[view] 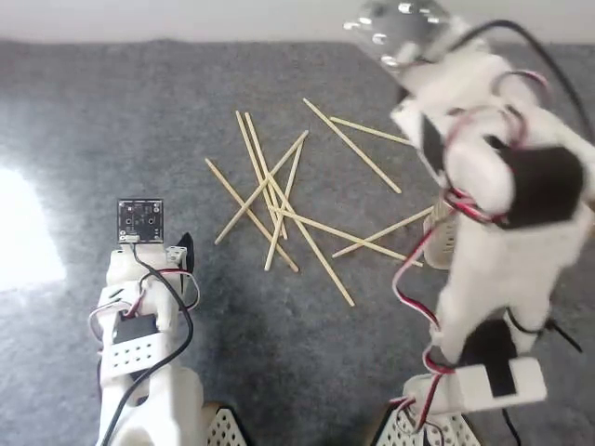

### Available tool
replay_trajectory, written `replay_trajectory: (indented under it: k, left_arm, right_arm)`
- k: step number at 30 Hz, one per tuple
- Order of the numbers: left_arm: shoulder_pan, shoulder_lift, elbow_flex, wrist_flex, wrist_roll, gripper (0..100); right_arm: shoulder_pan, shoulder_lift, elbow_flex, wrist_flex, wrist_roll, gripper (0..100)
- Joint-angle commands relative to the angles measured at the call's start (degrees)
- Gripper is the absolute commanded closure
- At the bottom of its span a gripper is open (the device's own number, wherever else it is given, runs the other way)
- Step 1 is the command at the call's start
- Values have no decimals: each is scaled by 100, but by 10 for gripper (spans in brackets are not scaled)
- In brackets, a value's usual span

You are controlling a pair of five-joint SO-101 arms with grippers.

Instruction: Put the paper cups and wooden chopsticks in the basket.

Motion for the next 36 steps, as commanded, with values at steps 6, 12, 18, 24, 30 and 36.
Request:
replay_trajectory:
  k: [6, 12, 18, 24, 30, 36]
  left_arm:
    - [62, -97, -40, -132, -53, 786]
    - [62, -97, -31, -123, -53, 786]
    - [53, -97, -31, -123, -53, 786]
    - [53, -97, -31, -123, -53, 786]
    - [62, -97, -31, -123, -53, 786]
    - [53, -97, -31, -123, -53, 786]
  right_arm:
    - [1464, -523, -62, -84, -264, 991]
    - [1947, -295, -35, -418, -1029, 991]
    - [2018, 101, -35, -497, -1503, 991]
    - [2835, 629, -35, -892, -1785, 991]
    - [3336, 1305, -35, -980, -1811, 991]
    - [3310, 1736, -35, -1103, -1996, 991]
